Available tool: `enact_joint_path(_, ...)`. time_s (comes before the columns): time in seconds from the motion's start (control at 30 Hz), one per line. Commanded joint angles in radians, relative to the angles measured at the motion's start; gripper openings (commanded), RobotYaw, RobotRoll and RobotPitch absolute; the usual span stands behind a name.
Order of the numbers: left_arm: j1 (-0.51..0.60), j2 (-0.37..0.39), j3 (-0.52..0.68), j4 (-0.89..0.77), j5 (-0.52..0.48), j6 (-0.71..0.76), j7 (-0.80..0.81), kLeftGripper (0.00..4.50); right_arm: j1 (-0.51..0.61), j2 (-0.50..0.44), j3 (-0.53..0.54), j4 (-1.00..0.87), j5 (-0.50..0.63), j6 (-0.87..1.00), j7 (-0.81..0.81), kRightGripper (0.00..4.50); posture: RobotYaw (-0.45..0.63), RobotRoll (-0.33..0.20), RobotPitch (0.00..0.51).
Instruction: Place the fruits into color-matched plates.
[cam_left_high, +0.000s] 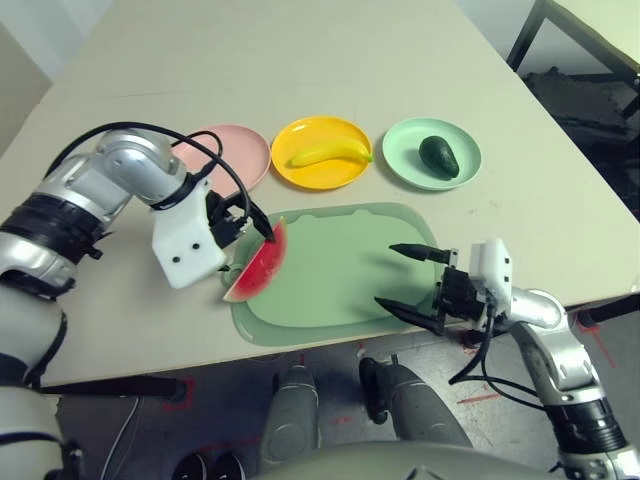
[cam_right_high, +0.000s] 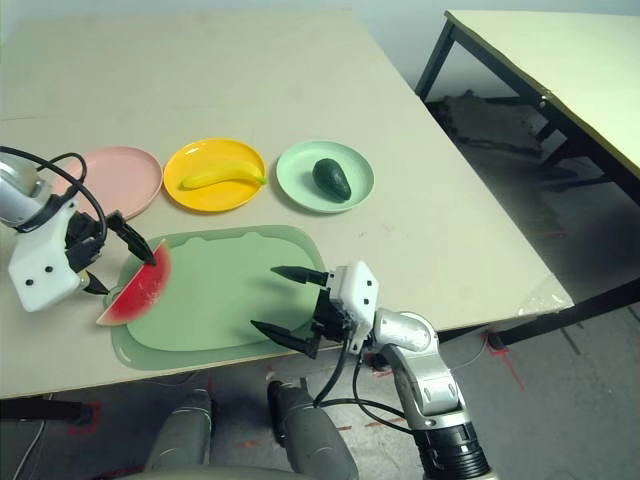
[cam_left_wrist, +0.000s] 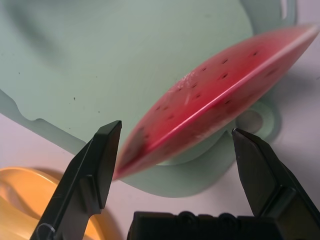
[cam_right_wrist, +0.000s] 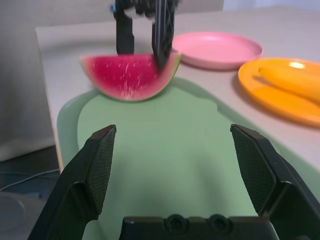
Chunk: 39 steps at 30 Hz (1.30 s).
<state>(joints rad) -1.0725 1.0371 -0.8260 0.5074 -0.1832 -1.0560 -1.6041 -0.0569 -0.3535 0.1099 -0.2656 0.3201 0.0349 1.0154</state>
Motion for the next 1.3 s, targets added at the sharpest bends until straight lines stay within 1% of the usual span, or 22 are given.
enact_joint_path(0.03,0.022,-0.022,-0.016,-0.007,0.009,-0.002,-0.010,4.50,0.020,-0.016,0.012,-0.010,0.015,0.021,-0.021,4.46,-0.06,0.000,0.182)
enact_joint_path(0.23,0.059,-0.027,-0.017,-0.043,0.005,0.041,-0.010,4.50,0.033,-0.038,-0.004,-0.007,0.029,0.028,-0.056,4.46,-0.07,0.000,0.177)
enact_joint_path(0.33,0.098,0.000,-0.023,-0.112,-0.014,0.124,-0.010,4.50,0.037,-0.055,0.009,-0.008,0.020,0.036,-0.062,4.46,-0.07,0.000,0.175)
enact_joint_path(0.43,0.148,0.027,-0.009,-0.192,-0.012,0.214,-0.010,4.50,0.028,-0.071,0.035,-0.014,-0.003,0.043,-0.070,4.46,-0.07,0.000,0.176)
enact_joint_path(0.5,0.175,0.037,0.007,-0.231,-0.007,0.268,-0.010,4.50,0.019,-0.069,0.043,-0.024,0.010,0.063,-0.082,4.46,-0.07,0.000,0.176)
enact_joint_path(0.6,0.196,0.047,0.030,-0.252,0.039,0.328,-0.010,4.50,0.012,-0.058,0.037,-0.047,0.055,0.109,-0.101,4.46,-0.05,0.000,0.177)
enact_joint_path(0.7,0.223,0.036,0.078,-0.254,0.088,0.379,-0.010,3.81,0.022,-0.068,0.034,-0.055,0.065,0.110,-0.094,4.50,-0.05,0.000,0.177)
enact_joint_path(0.83,0.254,0.028,0.120,-0.268,0.131,0.427,-0.010,2.51,0.017,-0.072,0.028,-0.070,0.085,0.128,-0.103,4.50,-0.05,0.000,0.177)
enact_joint_path(0.87,0.259,0.025,0.127,-0.268,0.141,0.432,-0.010,2.26,0.014,-0.072,0.026,-0.074,0.090,0.134,-0.107,4.50,-0.05,0.000,0.177)
enact_joint_path(1.13,0.241,0.006,0.145,-0.218,0.171,0.422,-0.010,2.23,0.007,-0.075,0.019,-0.075,0.099,0.143,-0.119,4.50,-0.06,0.000,0.174)
enact_joint_path(1.23,0.212,-0.001,0.155,-0.202,0.159,0.424,-0.010,2.23,0.005,-0.068,0.008,-0.080,0.113,0.149,-0.133,4.50,-0.06,0.000,0.174)
enact_joint_path(1.3,0.162,-0.010,0.176,-0.161,0.157,0.425,-0.010,2.22,0.004,-0.069,0.002,-0.102,0.130,0.161,-0.142,4.50,-0.06,0.000,0.173)
